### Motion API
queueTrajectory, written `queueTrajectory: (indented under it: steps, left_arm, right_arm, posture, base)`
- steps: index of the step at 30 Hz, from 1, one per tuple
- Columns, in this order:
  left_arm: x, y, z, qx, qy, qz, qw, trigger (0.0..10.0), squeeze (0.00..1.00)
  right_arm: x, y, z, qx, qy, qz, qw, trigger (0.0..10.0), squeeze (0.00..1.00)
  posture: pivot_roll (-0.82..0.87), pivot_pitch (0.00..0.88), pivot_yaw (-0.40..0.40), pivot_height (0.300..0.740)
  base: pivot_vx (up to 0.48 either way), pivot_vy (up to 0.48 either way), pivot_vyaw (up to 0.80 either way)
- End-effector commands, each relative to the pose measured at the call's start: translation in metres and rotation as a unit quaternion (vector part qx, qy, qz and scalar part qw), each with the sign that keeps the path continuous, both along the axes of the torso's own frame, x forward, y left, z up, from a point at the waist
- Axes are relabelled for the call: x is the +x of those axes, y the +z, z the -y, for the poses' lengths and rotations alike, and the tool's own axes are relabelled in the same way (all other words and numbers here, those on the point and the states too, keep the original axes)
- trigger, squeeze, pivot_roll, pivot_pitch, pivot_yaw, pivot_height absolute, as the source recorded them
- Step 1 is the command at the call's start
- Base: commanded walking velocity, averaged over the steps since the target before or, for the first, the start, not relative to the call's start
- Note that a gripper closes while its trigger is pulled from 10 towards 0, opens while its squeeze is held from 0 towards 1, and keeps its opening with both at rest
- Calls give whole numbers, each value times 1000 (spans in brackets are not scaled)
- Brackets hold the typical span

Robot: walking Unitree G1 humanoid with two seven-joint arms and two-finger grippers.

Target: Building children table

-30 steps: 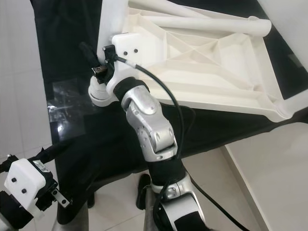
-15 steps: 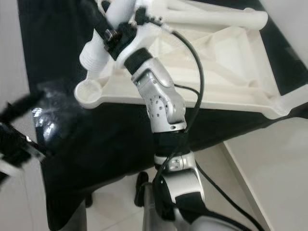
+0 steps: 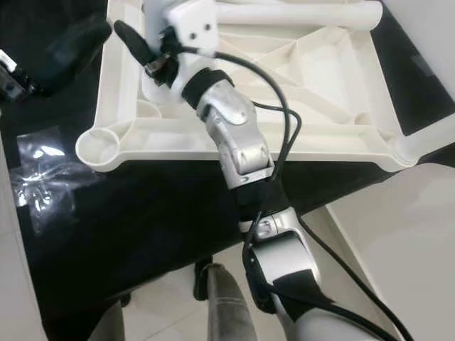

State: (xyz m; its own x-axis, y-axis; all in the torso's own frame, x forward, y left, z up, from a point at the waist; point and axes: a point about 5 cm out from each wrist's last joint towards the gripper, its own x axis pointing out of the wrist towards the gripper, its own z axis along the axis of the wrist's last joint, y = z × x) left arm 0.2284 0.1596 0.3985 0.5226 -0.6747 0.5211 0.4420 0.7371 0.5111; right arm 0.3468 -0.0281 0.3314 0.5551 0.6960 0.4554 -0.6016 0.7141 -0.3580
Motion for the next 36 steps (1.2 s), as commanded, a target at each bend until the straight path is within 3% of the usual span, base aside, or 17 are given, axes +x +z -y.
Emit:
queueTrajectory:
  steps: [1,4,8,14,15,17,18,31,34,36]
  left_arm:
    - [2,4,6,12,-12,5,1000,10000,0]
    - [4,12,11,8,-32,8,999,10000,0]
    - [10,36,23,9,-99,1,995,10000,0]
    - [18,50,25,18,-90,13,996,10000,0]
    - [20,53,25,10,-87,16,996,8863,0]
    - [21,55,25,4,-85,18,996,8863,0]
    - [22,56,24,1,-86,19,996,0,0]
    - [18,66,26,6,-138,29,990,0,0]
    - [16,71,27,11,-171,30,985,0,0]
    - [14,72,30,27,-225,15,974,0,0]
  right_arm:
    - [-4,-7,-8,-26,3,14,1000,10000,0]
    - [-6,-9,-12,-38,2,23,999,10000,0]
    - [-8,-13,-24,-69,1,56,996,10000,0]
    - [-11,-17,-33,-85,2,75,994,10000,0]
    - [-12,-18,-34,-87,1,76,993,10000,0]
    - [-12,-19,-34,-88,0,76,993,10000,0]
    - [-12,-19,-35,-87,-1,75,993,10000,0]
    - [-1,-14,-31,-61,-33,59,996,10000,0]
    - [3,-9,-29,-44,-35,50,997,10000,0]
    - [3,-6,-29,-25,-5,27,999,10000,0]
  posture:
    - [253,314,-144,740]
    - [255,308,-140,740]
    - [253,296,-132,740]
    - [255,285,-122,740]
    - [255,285,-122,740]
    - [255,285,-122,740]
    - [256,280,-120,740]
    - [252,251,-125,740]
    - [252,251,-129,740]
    - [253,249,-130,740]
  base:
    - [0,0,0]
    - [0,0,0]
    - [0,0,0]
    - [0,0,0]
    - [0,0,0]
    - [0,0,0]
    - [0,0,0]
    - [0,0,0]
    - [0,0,0]
    - [0,0,0]
